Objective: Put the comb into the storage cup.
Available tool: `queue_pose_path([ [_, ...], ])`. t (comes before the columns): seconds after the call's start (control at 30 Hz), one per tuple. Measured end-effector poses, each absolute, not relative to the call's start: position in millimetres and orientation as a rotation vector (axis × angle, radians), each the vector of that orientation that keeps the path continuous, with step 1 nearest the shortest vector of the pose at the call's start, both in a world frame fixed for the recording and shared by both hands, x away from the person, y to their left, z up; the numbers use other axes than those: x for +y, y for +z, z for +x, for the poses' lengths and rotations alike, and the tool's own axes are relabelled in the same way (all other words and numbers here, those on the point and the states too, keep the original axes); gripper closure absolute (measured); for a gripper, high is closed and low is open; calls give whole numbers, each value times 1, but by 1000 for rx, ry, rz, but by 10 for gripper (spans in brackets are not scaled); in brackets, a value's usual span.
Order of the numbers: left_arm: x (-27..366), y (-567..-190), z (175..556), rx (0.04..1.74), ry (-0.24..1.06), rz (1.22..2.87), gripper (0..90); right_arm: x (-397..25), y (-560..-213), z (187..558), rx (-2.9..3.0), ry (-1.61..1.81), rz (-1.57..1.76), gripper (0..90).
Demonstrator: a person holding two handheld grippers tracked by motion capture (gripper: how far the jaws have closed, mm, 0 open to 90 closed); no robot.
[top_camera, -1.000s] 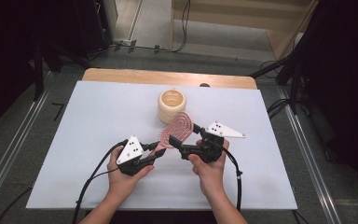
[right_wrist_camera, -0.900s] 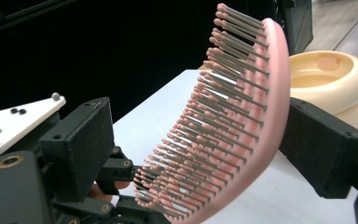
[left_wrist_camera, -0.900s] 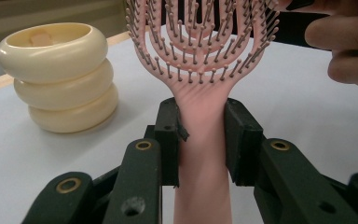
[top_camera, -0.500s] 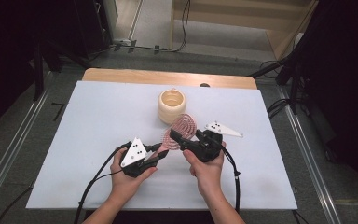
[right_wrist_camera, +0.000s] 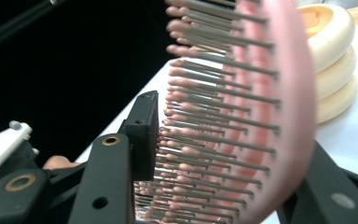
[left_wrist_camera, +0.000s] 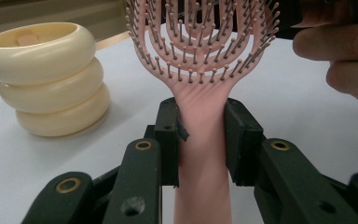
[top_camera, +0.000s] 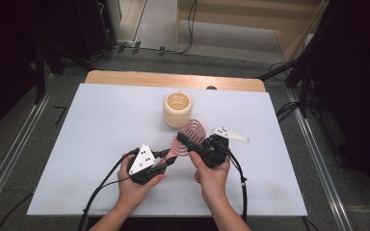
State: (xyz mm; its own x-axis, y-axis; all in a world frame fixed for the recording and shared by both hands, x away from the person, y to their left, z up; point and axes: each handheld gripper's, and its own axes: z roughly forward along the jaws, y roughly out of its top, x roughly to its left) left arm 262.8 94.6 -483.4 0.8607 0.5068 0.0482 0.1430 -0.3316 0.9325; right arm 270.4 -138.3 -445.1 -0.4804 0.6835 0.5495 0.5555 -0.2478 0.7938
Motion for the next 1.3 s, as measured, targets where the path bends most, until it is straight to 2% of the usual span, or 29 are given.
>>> queue_pose_path([
  [0.2, 95, -489, 265, 504, 338, 1889, 692, -139, -445, 270, 1877, 1884, 1523, 593],
  [0.3, 99, -486, 266, 507, 302, 1863, 610, -139, -443, 268, 1869, 1867, 1477, 596],
  [0.4, 102, -483, 268, 531, 262, 1849, 444, -142, -441, 266, 1856, 1863, 1434, 597],
  [0.47, 106, -482, 270, 536, 229, 1836, 364, -144, -440, 265, 1852, 1855, 1406, 597],
  [0.53, 108, -482, 270, 559, 227, 1822, 161, -146, -438, 264, 1849, 1851, 1370, 598],
  [0.63, 114, -480, 271, 593, 232, 1799, 16, -148, -436, 263, 1853, 1850, 1329, 598],
  [0.93, 130, -479, 271, 613, 270, 1789, 0, -148, -433, 261, 1872, 1846, 1236, 598],
  [1.3, 168, -481, 270, 669, 340, 1789, 0, -146, -430, 261, 1904, 1813, 1180, 598],
])
